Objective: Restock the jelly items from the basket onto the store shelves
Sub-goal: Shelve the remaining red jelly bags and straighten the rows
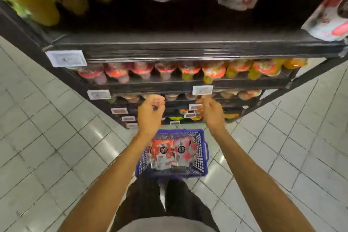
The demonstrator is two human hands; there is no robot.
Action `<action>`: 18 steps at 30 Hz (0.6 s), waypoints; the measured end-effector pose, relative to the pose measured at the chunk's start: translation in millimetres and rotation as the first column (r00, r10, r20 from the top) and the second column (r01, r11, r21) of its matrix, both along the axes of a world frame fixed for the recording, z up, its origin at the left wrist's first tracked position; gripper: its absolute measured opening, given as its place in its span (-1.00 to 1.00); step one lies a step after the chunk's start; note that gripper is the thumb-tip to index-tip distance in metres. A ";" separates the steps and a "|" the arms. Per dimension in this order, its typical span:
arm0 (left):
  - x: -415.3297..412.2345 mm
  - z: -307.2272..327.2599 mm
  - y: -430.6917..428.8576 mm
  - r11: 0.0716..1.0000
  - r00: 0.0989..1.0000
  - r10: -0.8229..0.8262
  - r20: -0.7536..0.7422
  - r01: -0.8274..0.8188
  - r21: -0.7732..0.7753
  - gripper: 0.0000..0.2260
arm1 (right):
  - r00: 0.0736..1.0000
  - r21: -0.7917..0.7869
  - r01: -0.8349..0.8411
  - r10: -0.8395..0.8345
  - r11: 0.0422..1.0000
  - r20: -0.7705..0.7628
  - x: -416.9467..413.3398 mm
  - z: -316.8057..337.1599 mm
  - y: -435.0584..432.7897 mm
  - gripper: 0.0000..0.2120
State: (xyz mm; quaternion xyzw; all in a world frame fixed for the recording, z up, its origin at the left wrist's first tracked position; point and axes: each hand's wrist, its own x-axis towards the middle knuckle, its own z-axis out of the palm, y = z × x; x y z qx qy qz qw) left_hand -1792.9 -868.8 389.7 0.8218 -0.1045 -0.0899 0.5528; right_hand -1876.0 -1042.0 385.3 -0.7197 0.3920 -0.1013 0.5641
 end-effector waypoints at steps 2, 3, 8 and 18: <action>-17.2 -44.3 7.7 0.999 0.994 -0.018 -0.108 0.023 0.045 -0.93 | 0.996 0.057 0.013 -0.008 0.998 -0.086 -21.8 -40.2 2.1 -0.67; -26.0 -70.1 11.5 0.996 0.989 -0.021 -0.144 0.033 0.080 -0.93 | 0.991 0.076 0.022 -0.012 0.997 -0.135 -32.2 -65.4 1.8 -0.69; -67.2 -193.4 32.8 0.973 0.956 -0.042 -0.292 0.105 0.204 -0.93 | 0.934 0.177 0.126 -0.056 0.976 -0.354 -76.0 -183.4 1.1 -0.80; -127.4 -475.3 29.3 0.936 0.818 0.008 -0.575 0.197 0.293 -0.94 | 0.818 0.180 0.127 -0.001 0.976 -0.576 -109.6 -464.1 -16.3 -0.76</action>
